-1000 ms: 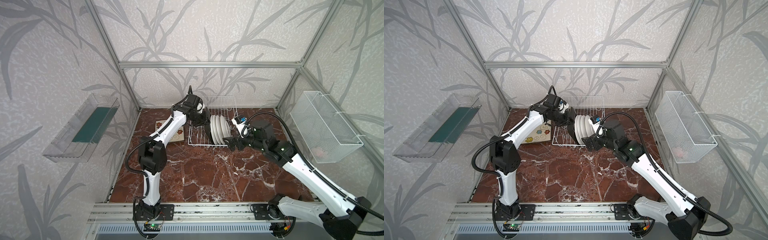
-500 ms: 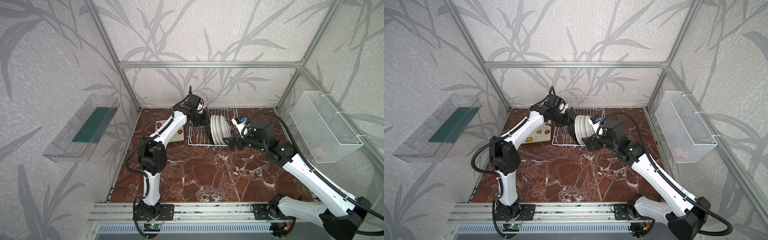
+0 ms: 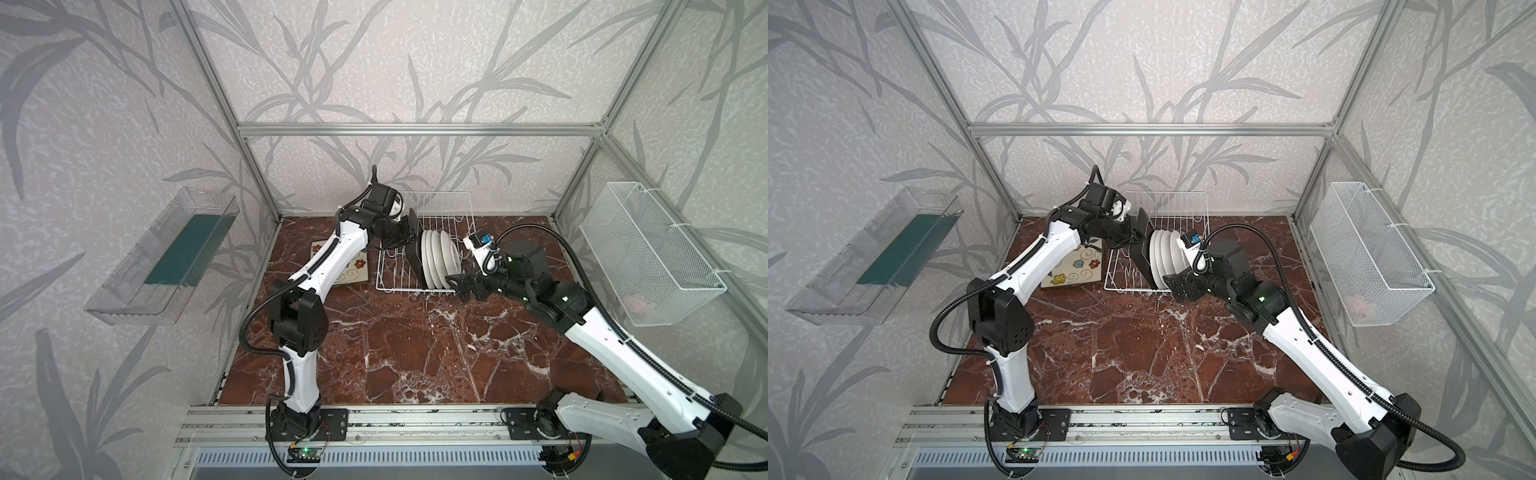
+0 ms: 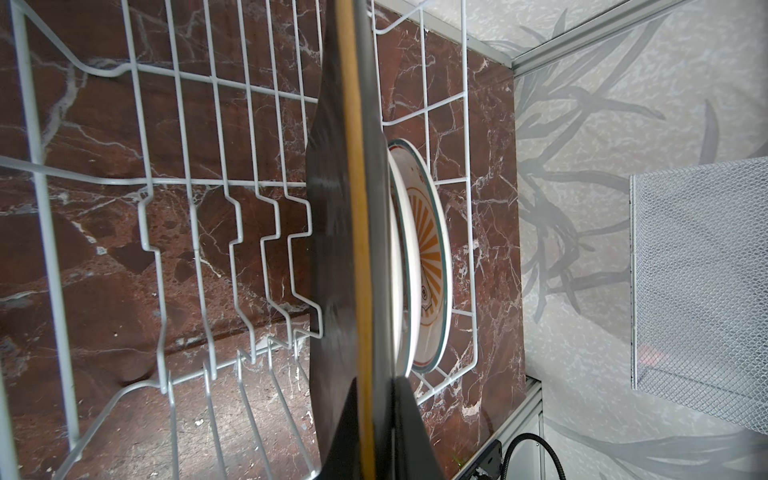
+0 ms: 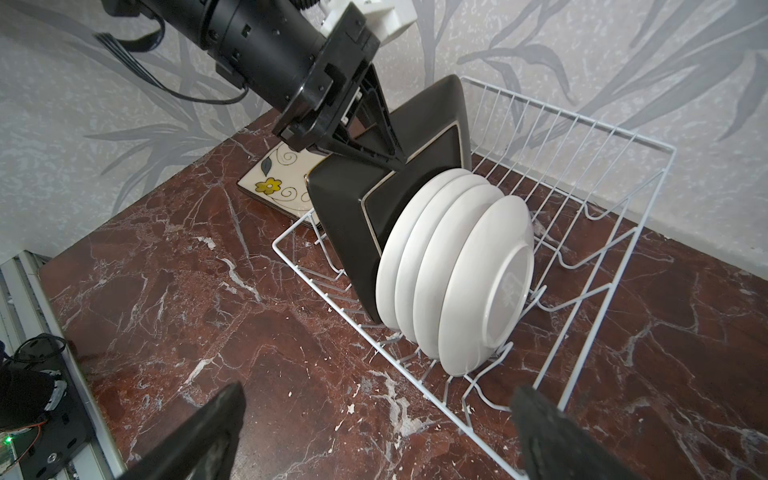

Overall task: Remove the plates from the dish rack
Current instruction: 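Close the left gripper on the top edge of the dark square plate, then lift the dark plate with the left gripper while the right gripper draws back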

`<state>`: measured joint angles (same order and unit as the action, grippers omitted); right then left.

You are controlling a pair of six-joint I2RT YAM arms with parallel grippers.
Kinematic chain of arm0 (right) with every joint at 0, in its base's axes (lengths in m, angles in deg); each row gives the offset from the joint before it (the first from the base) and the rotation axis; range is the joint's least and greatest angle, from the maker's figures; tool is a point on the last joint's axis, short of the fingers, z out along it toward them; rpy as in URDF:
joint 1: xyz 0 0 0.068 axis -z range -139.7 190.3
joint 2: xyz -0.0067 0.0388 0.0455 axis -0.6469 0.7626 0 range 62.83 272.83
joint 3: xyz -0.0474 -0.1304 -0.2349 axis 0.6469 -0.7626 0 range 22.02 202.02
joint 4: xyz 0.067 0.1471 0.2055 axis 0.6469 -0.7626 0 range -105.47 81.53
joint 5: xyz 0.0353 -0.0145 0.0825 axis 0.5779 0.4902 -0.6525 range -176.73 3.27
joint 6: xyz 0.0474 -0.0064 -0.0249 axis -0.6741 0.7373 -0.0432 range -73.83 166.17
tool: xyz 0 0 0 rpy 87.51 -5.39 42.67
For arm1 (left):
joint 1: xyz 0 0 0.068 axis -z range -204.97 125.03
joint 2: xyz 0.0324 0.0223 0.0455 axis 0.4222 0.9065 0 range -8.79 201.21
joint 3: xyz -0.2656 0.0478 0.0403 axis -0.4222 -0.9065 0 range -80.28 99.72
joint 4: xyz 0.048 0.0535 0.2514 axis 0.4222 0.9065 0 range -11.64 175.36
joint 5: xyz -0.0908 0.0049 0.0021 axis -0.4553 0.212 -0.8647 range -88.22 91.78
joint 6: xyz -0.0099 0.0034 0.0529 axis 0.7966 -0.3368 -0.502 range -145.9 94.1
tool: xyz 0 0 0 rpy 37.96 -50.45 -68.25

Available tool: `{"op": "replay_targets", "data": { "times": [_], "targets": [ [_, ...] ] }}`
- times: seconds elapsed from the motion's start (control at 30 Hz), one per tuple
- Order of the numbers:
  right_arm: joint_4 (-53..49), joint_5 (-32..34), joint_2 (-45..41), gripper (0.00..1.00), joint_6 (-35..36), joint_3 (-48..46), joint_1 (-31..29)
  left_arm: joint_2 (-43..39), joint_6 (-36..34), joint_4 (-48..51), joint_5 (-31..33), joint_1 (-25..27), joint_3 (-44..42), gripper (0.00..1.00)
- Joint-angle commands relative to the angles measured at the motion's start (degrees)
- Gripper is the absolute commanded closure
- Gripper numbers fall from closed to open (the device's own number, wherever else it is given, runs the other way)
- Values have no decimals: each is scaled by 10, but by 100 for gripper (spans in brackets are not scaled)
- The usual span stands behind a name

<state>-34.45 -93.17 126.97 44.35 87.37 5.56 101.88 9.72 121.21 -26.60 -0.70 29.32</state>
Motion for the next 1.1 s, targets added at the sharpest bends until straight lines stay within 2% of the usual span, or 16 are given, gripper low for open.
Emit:
{"op": "replay_targets", "data": {
  "times": [0.0,0.6,1.07],
  "targets": [
    [7,3,1,1,5,0,3,-59,2,-62,-4,-1,9,100],
    [10,4,-4,1,1,-4,3,-102,-8,-76,32,-1,-4,100],
    [14,-4,-9,1,-12,-4,3,-148,-54,-72,91,-3,-27,100]
  ]
}}
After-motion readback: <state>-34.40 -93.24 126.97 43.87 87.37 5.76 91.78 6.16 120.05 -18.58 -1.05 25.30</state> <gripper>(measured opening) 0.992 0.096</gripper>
